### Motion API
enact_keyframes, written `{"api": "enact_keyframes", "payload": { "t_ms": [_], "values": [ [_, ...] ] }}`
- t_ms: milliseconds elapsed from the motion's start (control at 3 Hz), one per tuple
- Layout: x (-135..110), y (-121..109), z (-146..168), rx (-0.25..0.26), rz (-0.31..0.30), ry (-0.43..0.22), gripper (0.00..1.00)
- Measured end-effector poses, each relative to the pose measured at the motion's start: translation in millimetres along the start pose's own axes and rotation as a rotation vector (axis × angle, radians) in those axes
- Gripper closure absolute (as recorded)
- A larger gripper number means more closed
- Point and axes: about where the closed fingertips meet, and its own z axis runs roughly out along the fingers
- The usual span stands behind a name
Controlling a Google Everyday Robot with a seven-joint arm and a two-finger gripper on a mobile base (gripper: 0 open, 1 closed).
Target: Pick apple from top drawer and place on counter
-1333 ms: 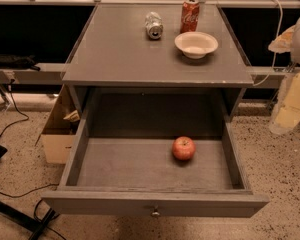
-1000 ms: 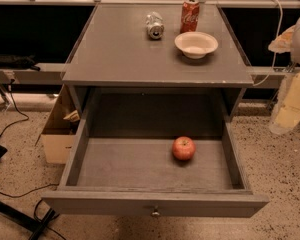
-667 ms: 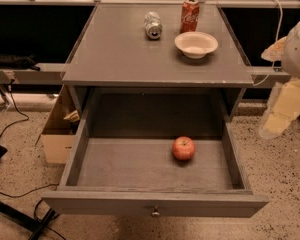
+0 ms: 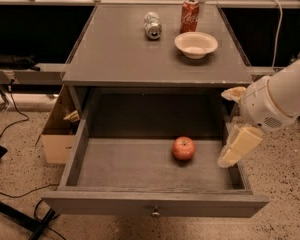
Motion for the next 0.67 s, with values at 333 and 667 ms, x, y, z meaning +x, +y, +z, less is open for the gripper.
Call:
{"api": "enact_keyframes", "payload": {
  "t_ms": [333,667],
  "values": [
    [-0.4,-26.4,53.7,0.04,-0.034,-0.119,0.0],
    [1.2,-57.4,96.5,0.07,-0.057,-0.18,0.0]
  ]
}}
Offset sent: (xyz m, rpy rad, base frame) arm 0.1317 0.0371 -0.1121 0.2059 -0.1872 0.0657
